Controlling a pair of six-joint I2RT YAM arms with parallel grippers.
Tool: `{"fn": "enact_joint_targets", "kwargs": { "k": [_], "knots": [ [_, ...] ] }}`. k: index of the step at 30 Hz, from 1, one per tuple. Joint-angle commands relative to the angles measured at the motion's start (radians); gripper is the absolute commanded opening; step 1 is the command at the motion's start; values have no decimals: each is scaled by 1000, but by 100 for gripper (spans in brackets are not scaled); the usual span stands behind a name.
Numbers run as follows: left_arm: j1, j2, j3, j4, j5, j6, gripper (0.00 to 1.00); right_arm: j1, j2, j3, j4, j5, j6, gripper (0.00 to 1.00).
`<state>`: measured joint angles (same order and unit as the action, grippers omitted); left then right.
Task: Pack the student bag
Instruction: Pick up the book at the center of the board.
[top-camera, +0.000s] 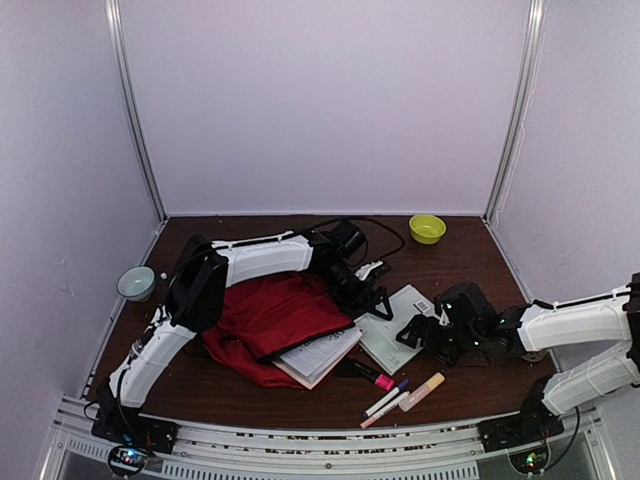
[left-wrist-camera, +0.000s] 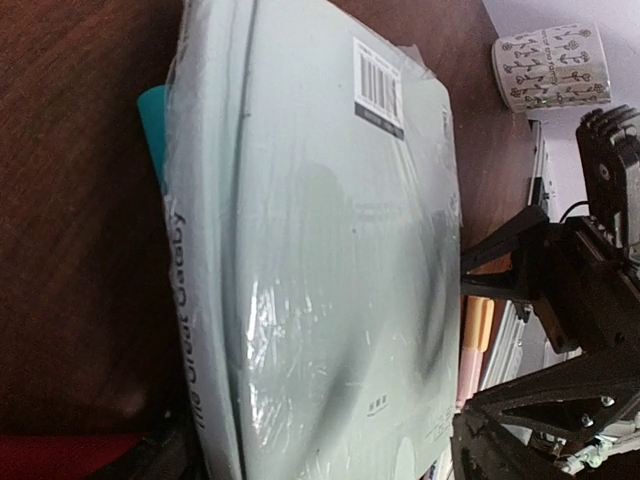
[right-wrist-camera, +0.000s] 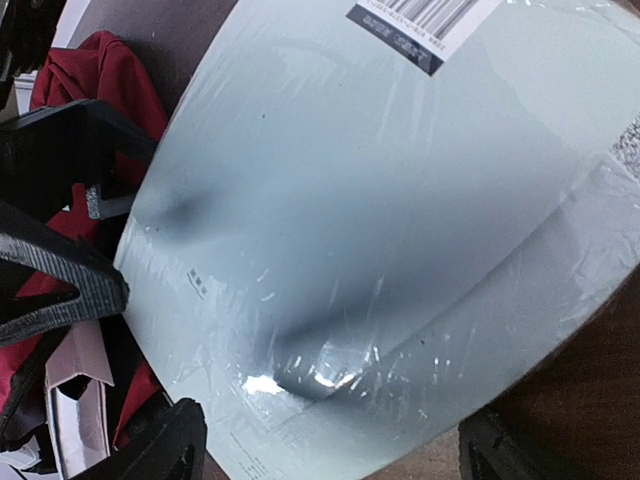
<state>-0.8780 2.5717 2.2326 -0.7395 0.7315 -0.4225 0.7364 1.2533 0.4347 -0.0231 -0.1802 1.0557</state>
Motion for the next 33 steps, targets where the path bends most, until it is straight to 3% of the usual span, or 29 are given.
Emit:
{"fn": "enact_joint_targets", "kwargs": {
  "k": [1, 8, 16, 20, 23, 29, 33],
  "knots": [
    [1, 35, 29, -32, 123, 17, 85, -22, 27, 21, 95, -57, -24, 87],
    [-11, -28, 19, 58, 167, -27, 67, -25, 38, -11, 214, -109, -31, 84],
    [-18, -110, -56, 295, 232, -167, 38, -31, 35, -17, 241, -134, -61, 83],
    [-26, -149, -73, 378, 260, -215, 36, -35, 20, -24, 254, -139, -74, 82],
    [-30, -165, -77, 381, 259, -220, 30, -39, -1, -31, 260, -143, -86, 82],
    [-36, -155, -84, 323, 215, -185, 5, -50, -70, -34, 235, -140, -125, 82],
    [-45, -157, -72, 280, 165, -151, 4, -57, -133, -34, 193, -122, -159, 82]
  ]
}}
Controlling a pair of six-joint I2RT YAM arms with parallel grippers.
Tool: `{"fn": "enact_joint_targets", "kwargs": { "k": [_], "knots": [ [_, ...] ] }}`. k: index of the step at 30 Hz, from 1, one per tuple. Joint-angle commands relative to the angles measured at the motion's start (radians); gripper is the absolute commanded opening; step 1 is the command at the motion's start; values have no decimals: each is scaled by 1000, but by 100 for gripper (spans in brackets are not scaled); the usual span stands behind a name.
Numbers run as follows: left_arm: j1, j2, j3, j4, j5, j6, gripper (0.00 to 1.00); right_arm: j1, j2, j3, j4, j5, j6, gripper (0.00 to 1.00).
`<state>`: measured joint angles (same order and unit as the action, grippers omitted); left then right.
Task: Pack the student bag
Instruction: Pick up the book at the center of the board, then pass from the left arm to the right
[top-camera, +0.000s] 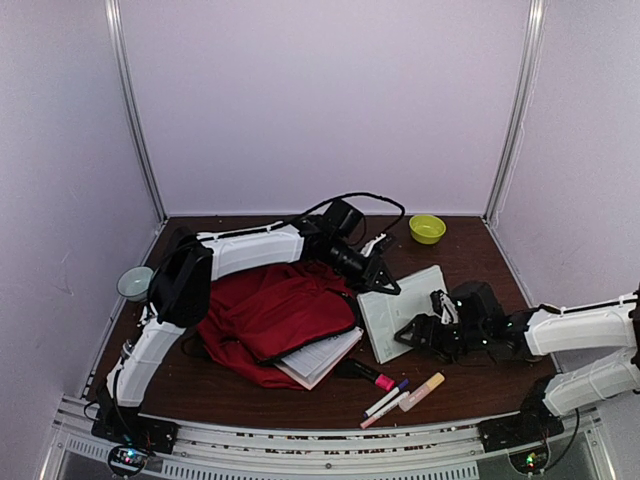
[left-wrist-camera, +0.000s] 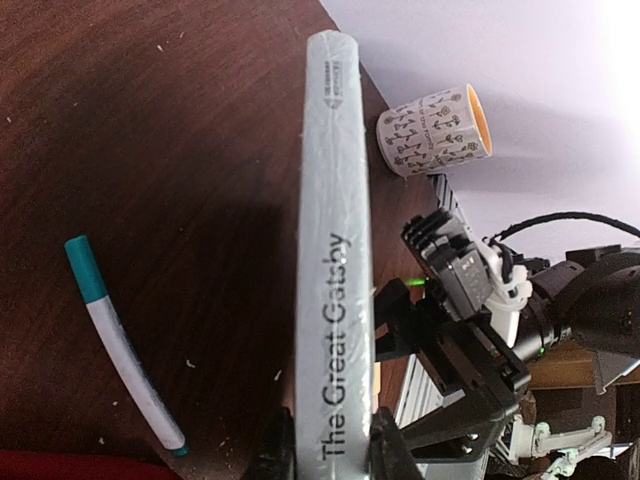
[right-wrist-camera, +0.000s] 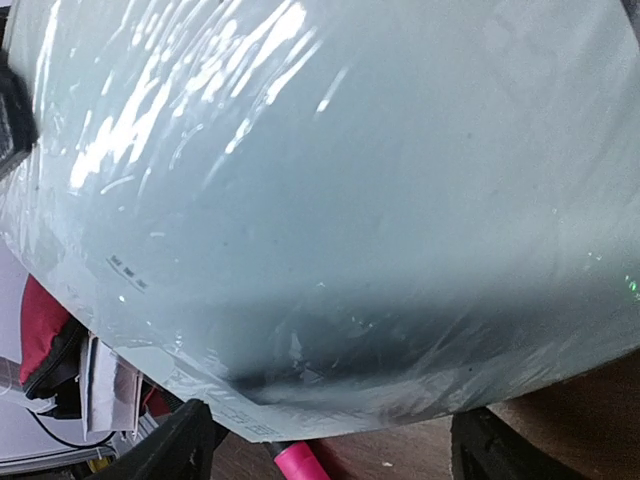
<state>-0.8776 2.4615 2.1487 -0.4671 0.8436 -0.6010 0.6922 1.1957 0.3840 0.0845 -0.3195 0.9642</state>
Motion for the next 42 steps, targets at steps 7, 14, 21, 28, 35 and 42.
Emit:
{"fn": "enact_joint_targets", "kwargs": {
  "k": [7, 14, 21, 28, 35, 42],
  "knots": [
    [-50, -79, 14, -39, -45, 68, 0, -24, -176, 20, -5, 21, -131, 83],
    [-46, -218, -1, -4, -149, 39, 0, -39, -378, 70, -139, 17, -231, 94],
    [-23, -396, -80, 57, -161, 6, 0, -56, -550, 143, -251, 53, -287, 100],
    [-14, -520, -81, -214, -102, 247, 0, -140, -610, 287, -469, -1, -500, 100],
    [-14, -671, -236, -352, -62, 424, 0, -152, -621, 297, -455, -185, -538, 100],
    [-13, -769, -363, -354, 13, 519, 0, -124, -490, 191, -143, -569, -404, 100]
  ]
}}
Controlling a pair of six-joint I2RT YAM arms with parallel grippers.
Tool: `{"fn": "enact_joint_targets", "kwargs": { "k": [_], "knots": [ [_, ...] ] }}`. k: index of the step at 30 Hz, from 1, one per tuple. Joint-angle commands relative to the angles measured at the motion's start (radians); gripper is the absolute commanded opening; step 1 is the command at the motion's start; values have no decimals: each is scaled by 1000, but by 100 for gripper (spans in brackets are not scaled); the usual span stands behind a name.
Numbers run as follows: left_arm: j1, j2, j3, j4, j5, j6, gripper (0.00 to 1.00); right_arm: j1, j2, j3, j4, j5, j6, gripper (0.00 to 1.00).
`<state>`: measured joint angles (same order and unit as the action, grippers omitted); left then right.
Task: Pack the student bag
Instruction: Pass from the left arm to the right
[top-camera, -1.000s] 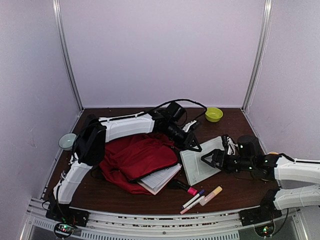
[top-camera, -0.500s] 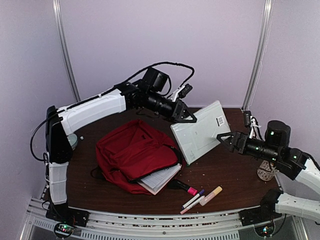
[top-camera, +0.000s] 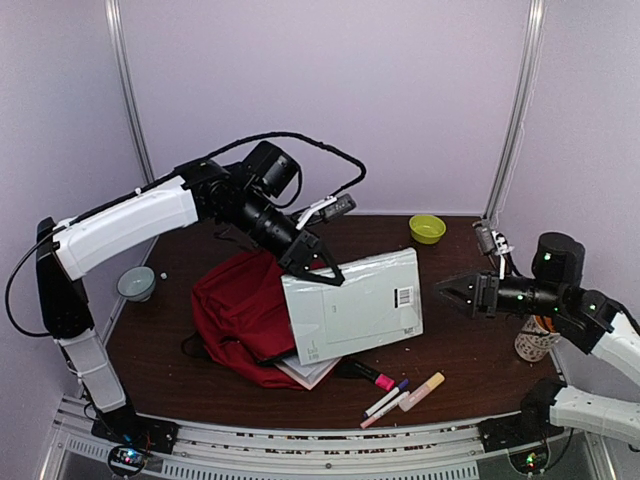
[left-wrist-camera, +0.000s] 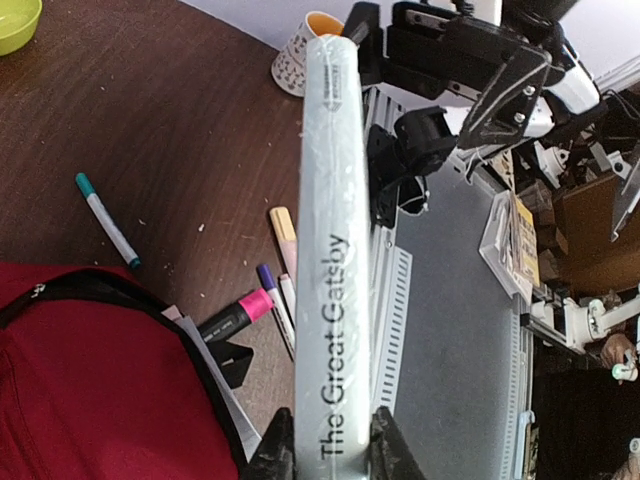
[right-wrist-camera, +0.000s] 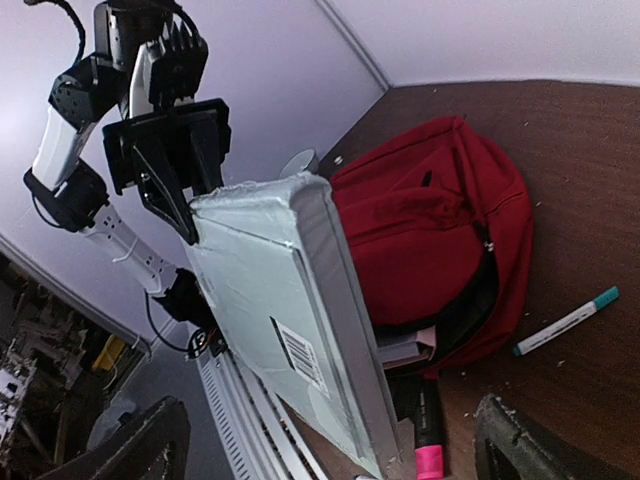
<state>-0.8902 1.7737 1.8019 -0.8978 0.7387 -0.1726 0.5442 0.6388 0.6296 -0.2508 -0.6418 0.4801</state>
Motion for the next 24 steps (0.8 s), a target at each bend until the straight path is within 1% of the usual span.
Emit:
{"fn": "enact_joint_targets", "kwargs": {
  "k": [1, 4, 8, 14, 24],
  "knots": [
    [-1, -83, -24, 76, 137, 95, 0, 49, 86, -48, 190, -235, 65, 100],
    [-3, -86, -43, 79, 155, 96, 0, 139, 143, -14, 157, -204, -8, 100],
    [-10, -109, -81, 113, 228, 96, 0, 199, 188, -2, 150, -193, -52, 100],
    [-18, -149, -128, 131, 310, 117, 0, 207, 190, -24, 168, -192, -73, 100],
    [-21, -165, -159, 172, 339, 89, 0, 240, 181, -29, 244, -251, -45, 100]
  ]
}}
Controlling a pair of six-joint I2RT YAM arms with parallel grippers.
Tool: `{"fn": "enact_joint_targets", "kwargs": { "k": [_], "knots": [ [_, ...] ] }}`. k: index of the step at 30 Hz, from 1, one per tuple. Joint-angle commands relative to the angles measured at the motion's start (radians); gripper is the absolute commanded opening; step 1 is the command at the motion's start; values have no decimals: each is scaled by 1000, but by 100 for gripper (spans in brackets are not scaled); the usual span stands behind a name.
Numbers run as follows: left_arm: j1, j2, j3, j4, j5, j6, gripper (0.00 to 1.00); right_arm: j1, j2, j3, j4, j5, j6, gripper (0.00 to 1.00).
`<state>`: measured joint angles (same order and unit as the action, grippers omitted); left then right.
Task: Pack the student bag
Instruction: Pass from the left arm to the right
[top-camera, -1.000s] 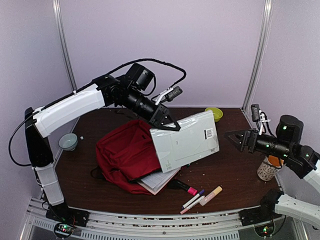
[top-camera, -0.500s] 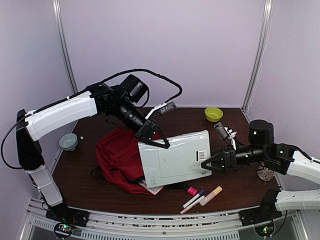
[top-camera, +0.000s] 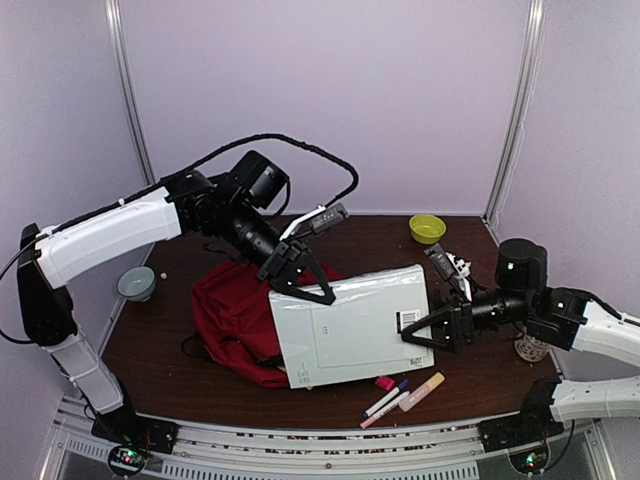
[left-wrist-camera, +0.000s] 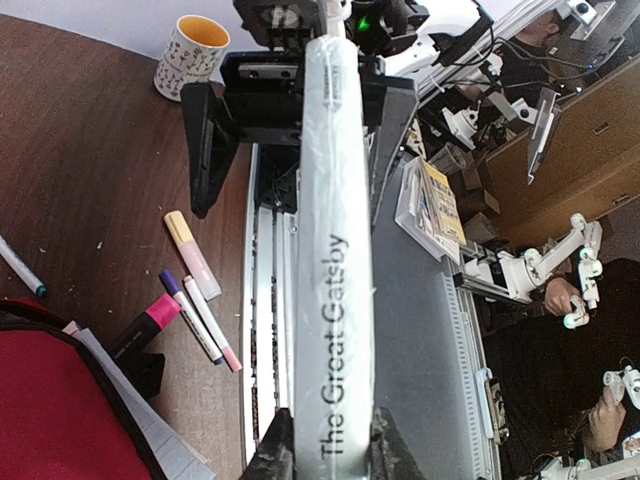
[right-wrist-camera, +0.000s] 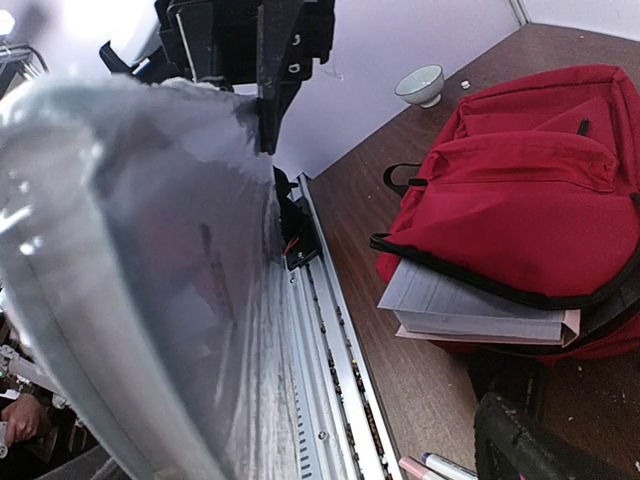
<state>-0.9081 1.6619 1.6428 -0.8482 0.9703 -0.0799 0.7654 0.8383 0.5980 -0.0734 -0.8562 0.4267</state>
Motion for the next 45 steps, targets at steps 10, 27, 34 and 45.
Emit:
{"fn": "enact_joint_targets", "kwargs": {
  "k": [10, 27, 34, 45],
  "knots": [
    [-7, -68, -8, 153, 138, -15, 0, 51, -12, 4, 96, -43, 19, 84],
    [-14, -77, -21, 153, 138, -10, 0, 86, 0, 13, 116, -46, 21, 44],
    [-14, -77, -23, 153, 139, -8, 0, 93, -3, 13, 132, -64, 24, 37],
    [-14, -76, -39, 153, 81, -23, 9, 94, -37, 7, 144, -61, 37, 9]
  ]
}}
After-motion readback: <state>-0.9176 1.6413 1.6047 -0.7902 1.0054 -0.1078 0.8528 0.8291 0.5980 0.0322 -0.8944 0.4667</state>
